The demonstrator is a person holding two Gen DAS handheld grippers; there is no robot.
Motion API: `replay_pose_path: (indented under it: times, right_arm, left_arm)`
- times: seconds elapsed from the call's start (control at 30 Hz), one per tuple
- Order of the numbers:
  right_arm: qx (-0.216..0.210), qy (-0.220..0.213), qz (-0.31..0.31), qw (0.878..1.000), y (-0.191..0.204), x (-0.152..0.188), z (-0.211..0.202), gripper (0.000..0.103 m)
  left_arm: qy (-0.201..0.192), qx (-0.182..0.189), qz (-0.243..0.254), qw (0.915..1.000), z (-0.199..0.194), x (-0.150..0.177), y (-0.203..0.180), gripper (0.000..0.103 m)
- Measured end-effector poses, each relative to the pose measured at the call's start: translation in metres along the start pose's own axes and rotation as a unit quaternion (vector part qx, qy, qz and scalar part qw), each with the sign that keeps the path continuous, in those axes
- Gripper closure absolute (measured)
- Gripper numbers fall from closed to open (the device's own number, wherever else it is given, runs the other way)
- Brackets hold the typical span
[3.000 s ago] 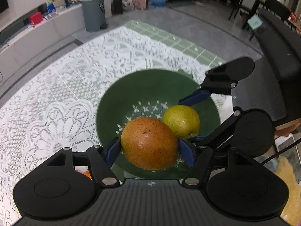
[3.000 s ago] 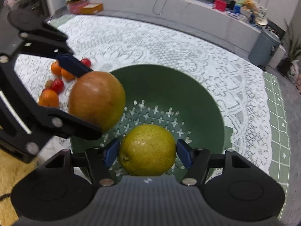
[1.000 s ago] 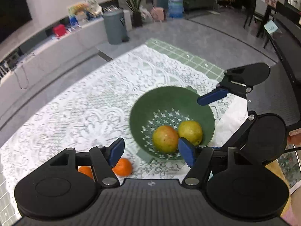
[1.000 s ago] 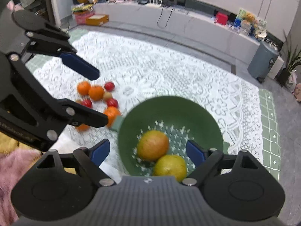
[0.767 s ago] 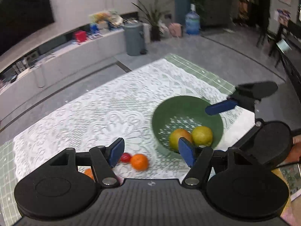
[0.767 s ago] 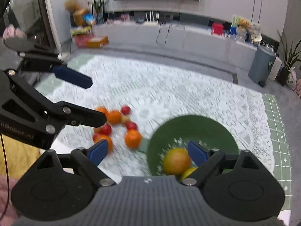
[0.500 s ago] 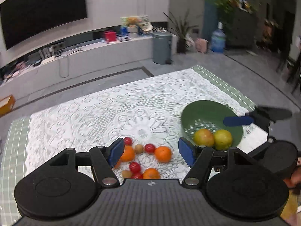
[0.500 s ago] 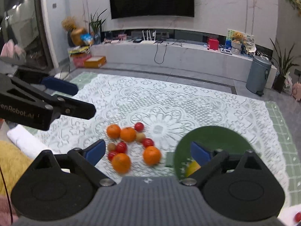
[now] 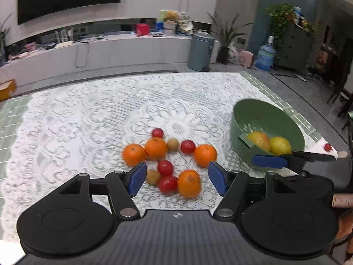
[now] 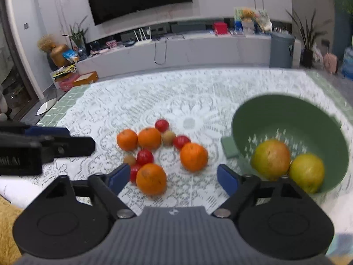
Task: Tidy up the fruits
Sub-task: 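Grasp an orange with the right tool while the left tool grasps another orange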
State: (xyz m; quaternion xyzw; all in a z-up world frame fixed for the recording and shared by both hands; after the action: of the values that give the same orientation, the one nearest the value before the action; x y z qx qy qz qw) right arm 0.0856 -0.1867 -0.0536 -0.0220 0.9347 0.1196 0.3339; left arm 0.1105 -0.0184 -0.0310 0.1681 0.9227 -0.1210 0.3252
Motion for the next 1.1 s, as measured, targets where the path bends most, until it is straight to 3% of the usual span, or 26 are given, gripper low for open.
replay_pose_path:
  times: [0.1, 0.3, 0.57, 0.87, 1.1]
  right_arm:
    - [0.0, 0.014, 0.02, 1.0, -0.007, 0.0, 0.01, 0.034]
    - [-0.008, 0.033, 0.097, 0.995, -0.032, 0.001, 0.022, 0.047]
    - [-0.003, 0.046, 0.109, 0.993, -0.031, -0.003, 0.041, 0.049]
    - [0.001, 0.039, 0.132, 0.99, -0.031, -0.008, 0.057, 0.054]
    - [0.009, 0.038, 0.147, 0.988, -0.034, -0.012, 0.068, 0.056]
  left_arm:
    - [-0.006, 0.021, 0.013, 0.9997, 0.009, 0.009, -0.001, 0.031]
    - [-0.008, 0.025, 0.041, 0.9988, 0.026, 0.021, -0.004, 0.032]
    - [0.009, -0.026, 0.128, 0.9914, 0.063, 0.033, -0.029, 0.035]
    - [0.026, -0.03, 0.135, 0.9901, 0.084, 0.036, -0.03, 0.039]
    - [0.016, -0.04, 0.153, 0.9873, 0.09, 0.036, -0.037, 0.042]
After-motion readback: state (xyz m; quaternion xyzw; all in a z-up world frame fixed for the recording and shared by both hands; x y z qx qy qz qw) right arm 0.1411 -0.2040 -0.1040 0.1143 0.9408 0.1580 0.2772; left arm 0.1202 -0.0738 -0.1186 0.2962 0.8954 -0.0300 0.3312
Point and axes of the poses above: each gripper's, at about its wrist camera, not at the fingertips, and z roughly the way its jaws point, y to its left, x to its underside, the point moved 5 cm from there along z, roughly the way its jaws point, and after that the axes turned 6 degrees about y, right-handed, at the moved point
